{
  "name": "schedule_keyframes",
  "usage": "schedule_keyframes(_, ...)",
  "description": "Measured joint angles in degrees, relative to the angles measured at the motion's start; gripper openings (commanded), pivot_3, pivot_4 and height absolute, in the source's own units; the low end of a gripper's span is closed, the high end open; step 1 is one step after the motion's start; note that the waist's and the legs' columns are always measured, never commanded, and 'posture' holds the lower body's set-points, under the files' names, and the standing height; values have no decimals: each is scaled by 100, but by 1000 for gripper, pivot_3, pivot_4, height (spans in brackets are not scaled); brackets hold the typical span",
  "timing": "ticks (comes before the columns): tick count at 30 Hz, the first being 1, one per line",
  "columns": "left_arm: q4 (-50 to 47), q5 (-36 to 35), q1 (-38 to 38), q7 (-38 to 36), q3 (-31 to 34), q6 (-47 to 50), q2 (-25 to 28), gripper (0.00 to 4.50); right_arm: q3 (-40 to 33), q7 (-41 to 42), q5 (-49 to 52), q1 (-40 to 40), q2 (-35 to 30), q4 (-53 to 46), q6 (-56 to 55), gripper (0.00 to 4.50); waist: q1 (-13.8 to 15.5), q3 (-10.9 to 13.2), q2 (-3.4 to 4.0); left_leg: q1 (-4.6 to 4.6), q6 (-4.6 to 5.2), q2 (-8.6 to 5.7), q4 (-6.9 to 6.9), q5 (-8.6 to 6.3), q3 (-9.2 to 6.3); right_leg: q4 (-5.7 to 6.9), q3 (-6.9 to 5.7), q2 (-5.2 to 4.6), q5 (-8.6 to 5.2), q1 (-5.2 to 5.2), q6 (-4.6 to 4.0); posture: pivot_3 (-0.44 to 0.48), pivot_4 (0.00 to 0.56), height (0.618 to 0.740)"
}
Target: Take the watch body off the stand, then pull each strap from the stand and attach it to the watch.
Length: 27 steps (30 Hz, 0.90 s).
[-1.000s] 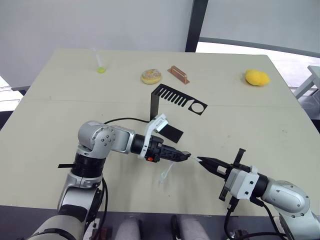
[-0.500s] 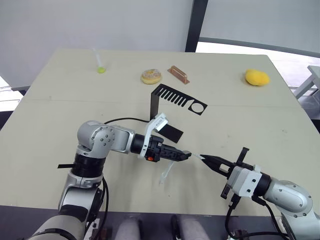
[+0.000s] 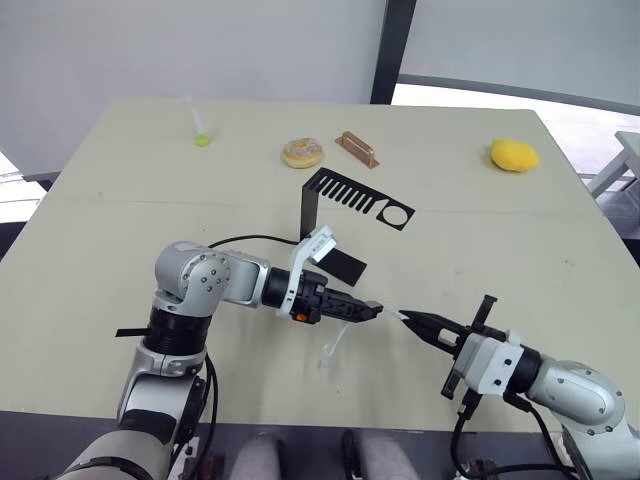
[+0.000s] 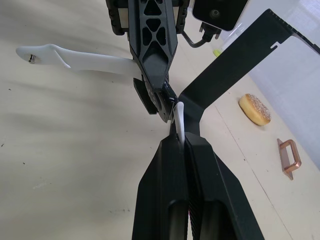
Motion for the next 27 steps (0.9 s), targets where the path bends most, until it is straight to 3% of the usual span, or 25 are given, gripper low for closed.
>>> schedule_keyframes(27, -7, -10, 89, 50, -18, -30, -4, 1591, 128, -3, -2, -36, 2, 67, -67, 0, 0, 0, 0, 0, 0, 0, -1, 0, 0, -1, 0, -1, 0, 0, 0, 0, 150, 740)
